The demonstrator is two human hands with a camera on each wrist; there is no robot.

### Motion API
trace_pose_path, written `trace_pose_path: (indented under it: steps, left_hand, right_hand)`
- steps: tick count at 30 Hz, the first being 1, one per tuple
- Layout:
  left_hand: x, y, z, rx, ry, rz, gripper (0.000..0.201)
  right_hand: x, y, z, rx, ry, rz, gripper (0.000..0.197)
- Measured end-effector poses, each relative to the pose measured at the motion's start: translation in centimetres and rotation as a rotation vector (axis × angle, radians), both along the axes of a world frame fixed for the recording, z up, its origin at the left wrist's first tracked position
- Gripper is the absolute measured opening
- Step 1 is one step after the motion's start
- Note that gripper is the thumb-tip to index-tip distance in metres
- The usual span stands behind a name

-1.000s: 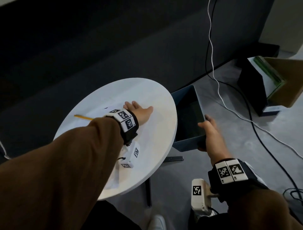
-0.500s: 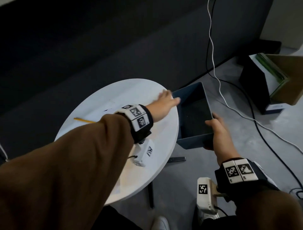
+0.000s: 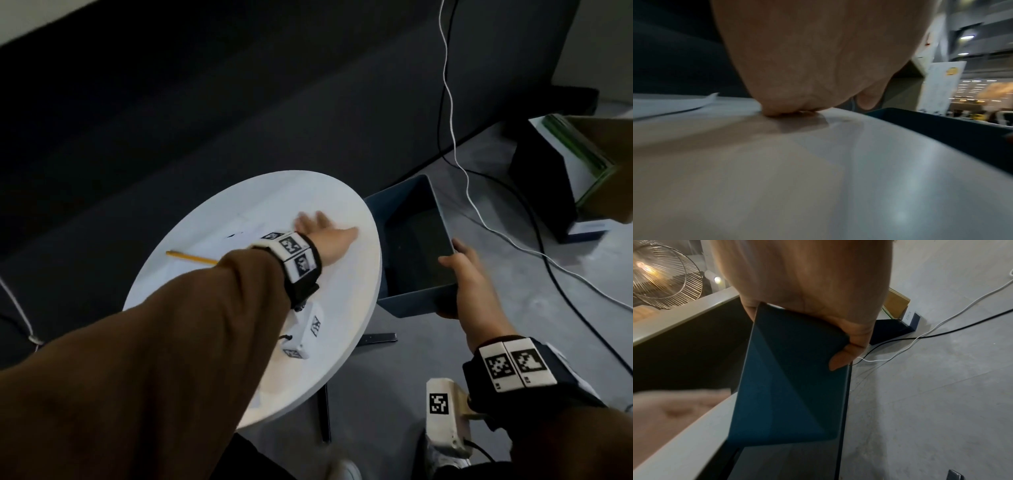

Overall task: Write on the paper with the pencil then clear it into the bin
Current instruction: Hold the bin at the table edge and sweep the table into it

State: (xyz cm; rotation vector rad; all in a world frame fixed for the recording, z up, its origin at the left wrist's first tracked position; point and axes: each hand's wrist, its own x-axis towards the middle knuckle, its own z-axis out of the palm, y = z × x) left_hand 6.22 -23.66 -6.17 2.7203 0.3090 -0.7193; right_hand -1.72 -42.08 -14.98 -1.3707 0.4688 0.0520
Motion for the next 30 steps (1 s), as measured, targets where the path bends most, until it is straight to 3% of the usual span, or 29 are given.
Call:
trace_pose_path:
  steps: [3, 5, 8, 10, 12, 15, 17, 19, 22, 24, 27, 30]
  left_hand:
    - [-0.5, -3.3, 1.7, -0.253, 0.057, -0.273, 0.072]
    - [0.1, -3.7, 2.1, -0.285, 0.028, -0.319, 0.068]
    - [2.2, -0.6, 1.6, -0.171, -0.088, -0.164, 0.071]
    - [3.2, 2.1, 0.7, -0.030, -0.092, 0.029, 0.076]
    - [3.1, 3.2, -0.4, 0.091, -0.062, 0.084, 0.080]
    - [2.0, 0.5, -1.4, 0.097, -0.079, -0.160, 0.080]
    - [1.3, -2.8, -1.1, -0.043, -0.062, -0.339, 0.074]
    - [1.3, -5.1, 0.0, -0.249, -0.027, -0.379, 0.068]
    - [2.8, -4.6, 1.0, -0.337, -0.126, -0.209, 0.069]
    - [4.0, -1.9, 0.7, -0.229, -0.188, -0.039, 0.075]
    - [4.8, 3.5, -0.6, 0.039, -0.138, 0.199, 0.087]
    - [4.5, 5.2, -1.5, 0.113, -0.063, 0.211, 0.091]
  right_hand:
    - [0.4, 0.0, -0.1, 0.009, -0.004, -0.017, 0.064]
    - [0.6, 0.1, 0.1, 0.011, -0.012, -0.013, 0.065]
    - [0.6, -0.1, 0.2, 0.024, -0.022, -0.009, 0.070]
    - [0.6, -0.4, 0.0, 0.017, -0.019, -0.010, 0.062]
    - [0.6, -0.6, 0.0, 0.013, -0.018, -0.012, 0.054]
    - [0.8, -0.2, 0.3, 0.002, -0.004, 0.002, 0.069]
    - [0.7, 0.0, 0.4, -0.009, -0.010, 0.006, 0.072]
    - [0.6, 0.1, 0.3, -0.020, -0.020, 0.004, 0.070]
    - [0.5, -0.2, 0.3, -0.008, -0.006, -0.013, 0.070]
    - [0.5, -0.4, 0.3, 0.003, 0.003, -0.019, 0.070]
    - [0.6, -0.5, 0.2, 0.005, -0.007, -0.023, 0.067]
    - [0.6, -0.4, 0.1, 0.019, -0.013, -0.018, 0.058]
